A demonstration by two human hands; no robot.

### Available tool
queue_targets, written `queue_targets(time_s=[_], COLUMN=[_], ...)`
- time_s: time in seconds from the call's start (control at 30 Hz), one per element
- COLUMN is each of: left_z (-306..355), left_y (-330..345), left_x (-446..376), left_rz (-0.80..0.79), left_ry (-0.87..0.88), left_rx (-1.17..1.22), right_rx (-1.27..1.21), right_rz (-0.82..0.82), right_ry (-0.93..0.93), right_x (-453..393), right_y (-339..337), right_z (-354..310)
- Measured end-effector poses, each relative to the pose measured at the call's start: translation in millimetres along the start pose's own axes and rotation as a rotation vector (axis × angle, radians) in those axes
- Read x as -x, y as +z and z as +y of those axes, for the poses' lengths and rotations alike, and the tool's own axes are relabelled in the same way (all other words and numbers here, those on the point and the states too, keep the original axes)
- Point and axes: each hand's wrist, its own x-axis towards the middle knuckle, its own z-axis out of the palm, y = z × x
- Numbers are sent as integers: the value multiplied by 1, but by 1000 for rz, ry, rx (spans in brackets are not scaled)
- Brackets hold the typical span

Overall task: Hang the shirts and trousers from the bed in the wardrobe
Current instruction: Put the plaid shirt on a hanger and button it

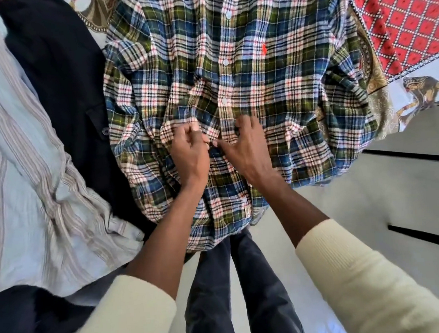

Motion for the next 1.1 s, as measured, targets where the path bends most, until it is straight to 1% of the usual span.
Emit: queue_targets(time_s=[0.07, 0.2, 0.3, 0.37, 0.5, 0.6, 0.67, 0.77, 0.83, 0.9, 0.93, 0.97, 1.03, 1.1], left_z=[-15, -16, -15, -17, -14, -12, -12, -8, -6, -4, -4, -3, -2, -1], left_y=[-4, -4, -3, -3, -3, -2, 0, 3, 6, 10, 10, 10, 8, 6], left_x=[13, 15, 13, 13, 13, 11, 11, 12, 12, 12, 14, 16, 19, 22], left_rz=[-57, -82, -119, -141, -138, -104, -90, -93, -115, -140, -150, -157, -168, -159], left_ry=[-34, -22, -35, -24, 45, 12, 9, 30, 23, 7, -14, -57, -187, -290], left_rx=[-35, -81, -118, -170, -238, -223, -240, -282, -308, -308, -290, -253, -132, -19], right_rx=[53, 48, 255, 343, 371, 338, 318, 328, 335, 232, 66, -160, -560, -770], right_rz=[42, 108, 79, 33, -27, -37, -33, -9, -28, -73, -85, -98, -117, -147], right_ry=[-53, -29, -86, -101, -81, 24, 63, 39, 16, 59, 150, 268, 486, 580], right_x=[13, 18, 25, 30, 30, 29, 28, 26, 24, 20, 17, 15, 12, 12], right_y=[4, -7, -7, -6, -4, -1, 0, 0, 1, 2, 0, -2, -10, -16], right_z=[4, -2, 1, 3, -9, -20, -22, -22, -24, -23, -21, -19, -14, -12])
